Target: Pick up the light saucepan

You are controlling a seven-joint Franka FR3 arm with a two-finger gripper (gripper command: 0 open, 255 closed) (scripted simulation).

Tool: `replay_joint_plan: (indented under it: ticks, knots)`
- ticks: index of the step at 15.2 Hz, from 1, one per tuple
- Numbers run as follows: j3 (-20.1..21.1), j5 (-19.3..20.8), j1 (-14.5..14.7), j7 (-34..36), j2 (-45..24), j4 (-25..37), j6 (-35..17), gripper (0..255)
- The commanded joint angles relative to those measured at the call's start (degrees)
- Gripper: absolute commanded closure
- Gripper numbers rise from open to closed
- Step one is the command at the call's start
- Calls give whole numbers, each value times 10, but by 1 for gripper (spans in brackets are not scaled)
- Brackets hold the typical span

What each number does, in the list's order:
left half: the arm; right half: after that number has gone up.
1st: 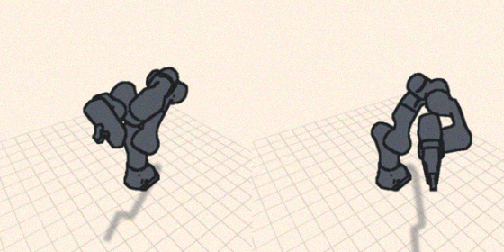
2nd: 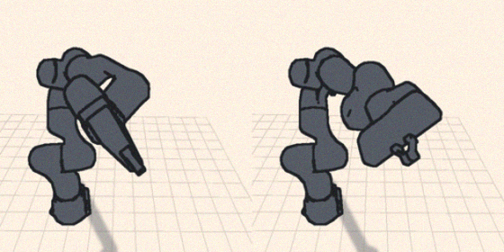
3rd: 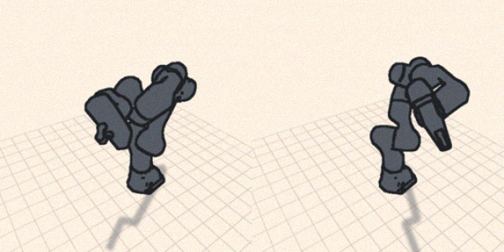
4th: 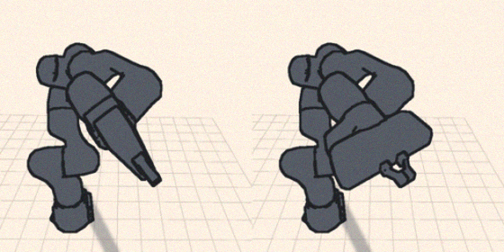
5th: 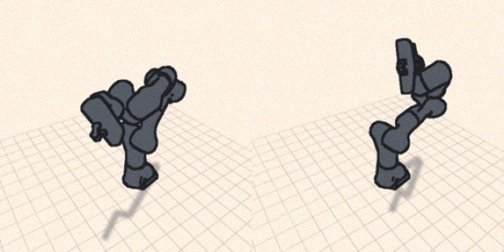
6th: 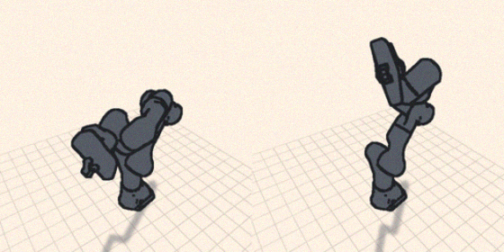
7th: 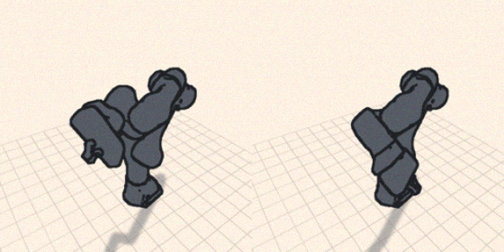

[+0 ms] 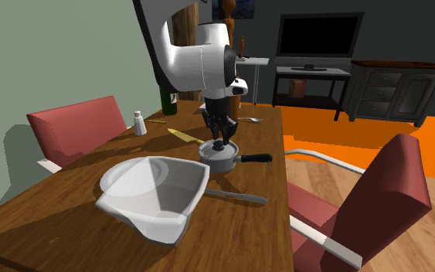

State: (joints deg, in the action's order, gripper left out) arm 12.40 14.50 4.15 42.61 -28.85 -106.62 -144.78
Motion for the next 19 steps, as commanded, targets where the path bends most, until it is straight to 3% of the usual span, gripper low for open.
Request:
replay_joint_plan:
  ticks: [1, 19]
  knots:
    - [0, 0, 0, 0, 0, 0, 0, 255]
    - [18, -31, -12, -24, 67, 21, 87, 255]
